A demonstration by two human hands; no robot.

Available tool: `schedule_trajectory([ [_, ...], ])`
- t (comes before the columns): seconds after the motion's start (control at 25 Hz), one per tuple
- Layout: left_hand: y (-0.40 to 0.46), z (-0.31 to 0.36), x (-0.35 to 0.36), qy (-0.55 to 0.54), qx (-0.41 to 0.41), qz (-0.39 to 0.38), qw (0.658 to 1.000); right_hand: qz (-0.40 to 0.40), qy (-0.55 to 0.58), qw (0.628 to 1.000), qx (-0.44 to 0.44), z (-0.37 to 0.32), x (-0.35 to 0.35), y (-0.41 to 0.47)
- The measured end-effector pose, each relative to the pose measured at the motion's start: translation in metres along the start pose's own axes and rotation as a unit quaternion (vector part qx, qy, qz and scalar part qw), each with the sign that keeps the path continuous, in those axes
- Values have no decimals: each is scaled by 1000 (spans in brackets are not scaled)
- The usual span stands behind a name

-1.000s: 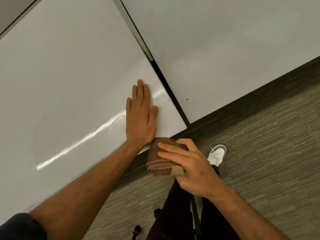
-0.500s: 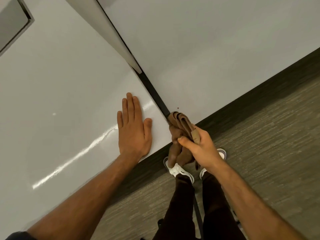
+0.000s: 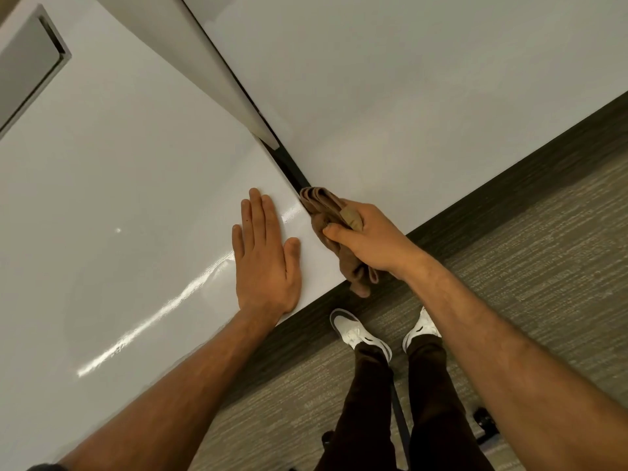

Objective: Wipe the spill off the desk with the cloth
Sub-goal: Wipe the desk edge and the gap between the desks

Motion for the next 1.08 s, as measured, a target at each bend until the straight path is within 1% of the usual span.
schedule_trajectory([
  [0.08,-1,1,-1,0,-6,-5,1000,3,31,1000,-1,1,5,12],
  [0.16,-4,3,-1,-1,-6,-8,1000,12,124,992,34,15,11,17],
  [0.24,-5,4,-2,-2,-3,-9,1000,46,262,961,82,34,14,10],
  [0.28,-3,5,-2,-2,-4,-9,1000,63,315,942,95,41,14,6],
  [0.32,-2,5,-3,-2,-5,-9,1000,70,339,933,98,45,15,3],
  [0.36,-2,5,-3,0,-5,-10,1000,67,336,935,94,46,17,0],
  [0.4,-2,6,-3,3,-6,-11,1000,57,312,945,81,45,20,0],
  [0.52,-3,6,-4,5,-7,-15,1000,32,199,978,49,32,24,6],
  [0.68,-2,6,-2,6,-4,-19,1000,40,133,990,24,2,13,28],
  [0.8,-2,5,-1,5,-10,-19,1000,75,85,993,18,-20,12,48],
  [0.88,-3,5,-1,3,-12,-21,1000,108,75,991,21,-30,10,60],
  [0.96,-4,7,-1,-2,-10,-24,1000,135,112,984,19,-37,5,71],
  [1.04,-3,7,-3,0,-7,-26,1000,141,161,977,2,-49,4,84],
  [1.08,-2,7,-4,1,-8,-27,1000,135,161,978,-10,-55,7,91],
])
Point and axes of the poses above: each hand's wrist, its own y-axis towards the middle knuckle, its own x-axis out of the palm, z = x × y, the point moved 2 cm from there along y, towards the middle knuckle, and after that the axes turned 15 degrees about -y, right-handed, at the moved point
